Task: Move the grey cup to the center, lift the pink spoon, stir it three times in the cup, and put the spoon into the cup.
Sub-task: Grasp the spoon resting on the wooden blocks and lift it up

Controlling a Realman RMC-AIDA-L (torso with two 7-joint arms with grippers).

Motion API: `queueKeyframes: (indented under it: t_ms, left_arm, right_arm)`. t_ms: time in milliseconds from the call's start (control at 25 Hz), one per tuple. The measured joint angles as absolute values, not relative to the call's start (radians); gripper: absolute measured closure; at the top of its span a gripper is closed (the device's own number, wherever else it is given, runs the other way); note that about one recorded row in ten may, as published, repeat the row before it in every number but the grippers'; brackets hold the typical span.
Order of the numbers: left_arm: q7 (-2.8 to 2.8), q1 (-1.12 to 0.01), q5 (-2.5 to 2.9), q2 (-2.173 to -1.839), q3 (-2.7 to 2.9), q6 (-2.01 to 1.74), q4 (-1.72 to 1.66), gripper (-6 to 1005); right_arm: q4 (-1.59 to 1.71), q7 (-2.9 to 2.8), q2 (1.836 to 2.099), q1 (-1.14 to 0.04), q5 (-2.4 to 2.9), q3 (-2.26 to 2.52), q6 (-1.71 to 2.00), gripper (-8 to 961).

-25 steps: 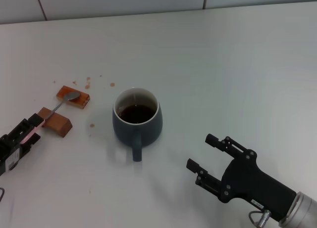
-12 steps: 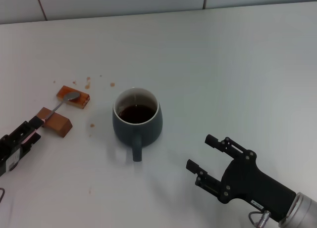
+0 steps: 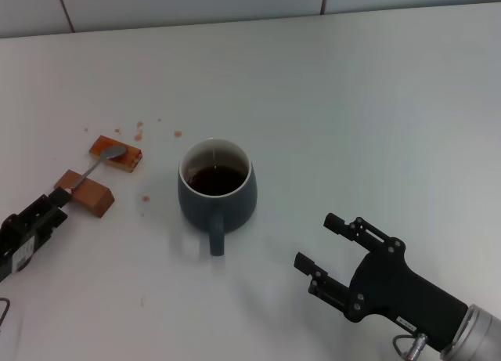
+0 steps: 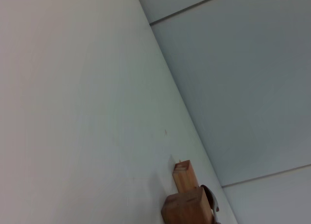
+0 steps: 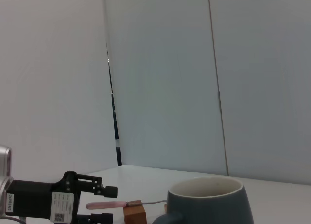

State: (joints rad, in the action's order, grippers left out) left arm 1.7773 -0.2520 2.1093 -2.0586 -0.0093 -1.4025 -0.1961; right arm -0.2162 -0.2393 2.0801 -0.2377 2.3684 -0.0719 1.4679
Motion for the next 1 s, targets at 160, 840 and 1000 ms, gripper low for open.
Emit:
queueKeyframes:
  t_ms: [160,840,1000]
  left_arm:
    - [1.777,-0.253,2.109,-2.059,-0.009,-1.403,-0.196,367]
    - [1.782,-0.258,2.105,-2.058,-0.009,-1.403,-0.196,493]
    - [1.782,-0.261,2.105,-2.057,-0.009,-1.401,-0.196,495]
  right_arm:
    - [-0.216,-0.239,2.080,-0.238,2.368,-0.071,1.468,245]
    - [-0.216,-0.239,2.078,-0.241,2.368,-0.071,1.468,245]
    - [-0.216,-0.239,2.078,-0.241,2.368,-0.070,1.468,245]
